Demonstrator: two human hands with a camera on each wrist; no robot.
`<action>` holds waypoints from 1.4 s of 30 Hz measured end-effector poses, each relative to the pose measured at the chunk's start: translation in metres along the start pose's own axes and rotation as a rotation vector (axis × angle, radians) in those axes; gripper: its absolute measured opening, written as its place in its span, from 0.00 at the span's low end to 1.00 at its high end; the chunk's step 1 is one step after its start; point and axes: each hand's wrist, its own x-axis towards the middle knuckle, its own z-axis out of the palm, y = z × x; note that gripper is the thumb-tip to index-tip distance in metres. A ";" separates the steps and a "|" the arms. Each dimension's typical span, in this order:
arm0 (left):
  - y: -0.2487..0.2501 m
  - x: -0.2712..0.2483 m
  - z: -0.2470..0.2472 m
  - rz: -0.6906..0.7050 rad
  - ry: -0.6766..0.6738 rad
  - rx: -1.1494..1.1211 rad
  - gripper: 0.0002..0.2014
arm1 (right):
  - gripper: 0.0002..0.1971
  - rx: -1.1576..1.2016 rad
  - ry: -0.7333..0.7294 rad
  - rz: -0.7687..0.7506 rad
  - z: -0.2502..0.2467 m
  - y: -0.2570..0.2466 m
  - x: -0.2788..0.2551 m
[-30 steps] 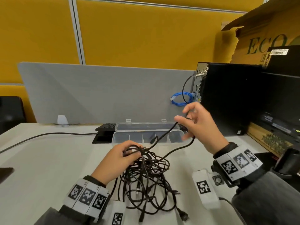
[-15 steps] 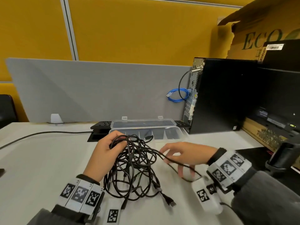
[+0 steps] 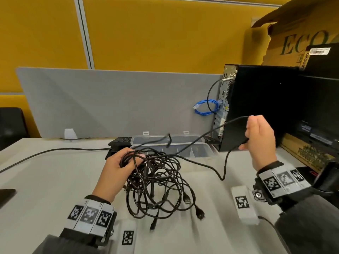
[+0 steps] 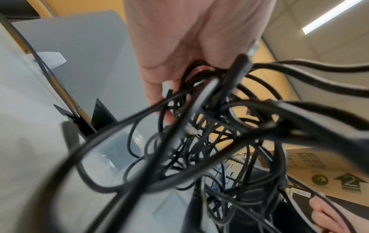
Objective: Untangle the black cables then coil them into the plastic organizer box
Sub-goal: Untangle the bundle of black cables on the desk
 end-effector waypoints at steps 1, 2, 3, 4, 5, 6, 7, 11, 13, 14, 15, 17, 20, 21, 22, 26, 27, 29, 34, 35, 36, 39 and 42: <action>0.001 -0.001 0.001 0.005 -0.006 -0.002 0.04 | 0.13 -0.071 -0.036 0.066 -0.003 0.008 0.002; 0.001 -0.002 0.002 0.013 -0.014 0.008 0.05 | 0.11 -0.253 -0.150 0.123 -0.004 0.015 0.003; 0.002 -0.003 0.002 0.023 -0.023 0.028 0.05 | 0.07 -0.500 -0.312 0.138 -0.004 0.020 0.000; 0.002 -0.003 0.003 0.037 -0.031 0.053 0.05 | 0.09 -0.730 -0.453 0.115 -0.002 0.022 -0.005; 0.003 -0.003 0.003 0.051 -0.037 0.069 0.07 | 0.13 -0.875 -0.547 0.050 0.003 0.024 -0.013; 0.004 -0.004 0.004 0.062 -0.042 0.072 0.09 | 0.18 -0.955 -0.577 -0.021 0.009 0.020 -0.024; 0.005 -0.004 0.005 0.070 -0.044 0.065 0.12 | 0.23 -0.992 -0.542 -0.141 0.018 0.016 -0.038; 0.010 -0.007 0.012 0.094 -0.040 0.055 0.12 | 0.21 -0.951 -0.770 -0.553 0.061 -0.009 -0.078; 0.009 -0.007 0.011 0.107 -0.031 0.057 0.11 | 0.16 -0.795 -0.906 -0.522 0.070 -0.012 -0.081; 0.009 -0.007 0.010 0.111 -0.019 0.052 0.10 | 0.14 -0.696 -0.936 -0.480 0.070 -0.013 -0.079; 0.008 -0.006 0.009 0.111 -0.001 0.038 0.09 | 0.12 -0.597 -0.946 -0.436 0.068 -0.014 -0.075; 0.006 -0.005 0.007 0.096 0.034 -0.002 0.08 | 0.10 -0.441 -0.944 -0.360 0.057 -0.017 -0.064; 0.004 -0.003 0.003 0.064 0.068 -0.035 0.06 | 0.06 -0.225 -0.769 -0.245 0.030 -0.018 -0.044; 0.003 -0.002 0.000 0.058 0.090 -0.050 0.06 | 0.05 -0.155 -0.629 -0.206 0.020 -0.016 -0.036; 0.003 0.000 -0.002 0.056 0.112 -0.076 0.05 | 0.06 -0.084 -0.463 -0.162 0.011 -0.012 -0.028; 0.005 0.001 -0.004 0.088 0.123 -0.096 0.03 | 0.12 -0.044 -0.021 -0.022 -0.010 0.019 -0.010; 0.006 0.000 -0.002 0.097 0.099 -0.069 0.03 | 0.13 -0.089 -0.008 -0.001 -0.010 0.028 -0.008; 0.005 -0.002 0.001 0.105 0.067 -0.034 0.03 | 0.11 -0.422 -0.143 -0.001 -0.005 0.039 -0.008; 0.004 -0.003 0.005 0.119 0.059 -0.003 0.05 | 0.22 -0.873 -0.492 -0.233 0.035 0.010 -0.054; 0.005 -0.003 0.007 0.125 0.060 -0.004 0.05 | 0.24 -0.888 -0.603 -0.312 0.046 -0.002 -0.070; 0.006 -0.003 0.008 0.133 0.062 -0.004 0.05 | 0.25 -0.895 -0.708 -0.373 0.055 -0.011 -0.083; 0.007 -0.004 0.009 0.138 0.074 -0.019 0.05 | 0.17 -0.792 -0.846 -0.441 0.067 -0.023 -0.094; 0.007 -0.005 0.011 0.110 0.033 -0.021 0.05 | 0.13 -0.584 -0.898 -0.466 0.071 -0.022 -0.087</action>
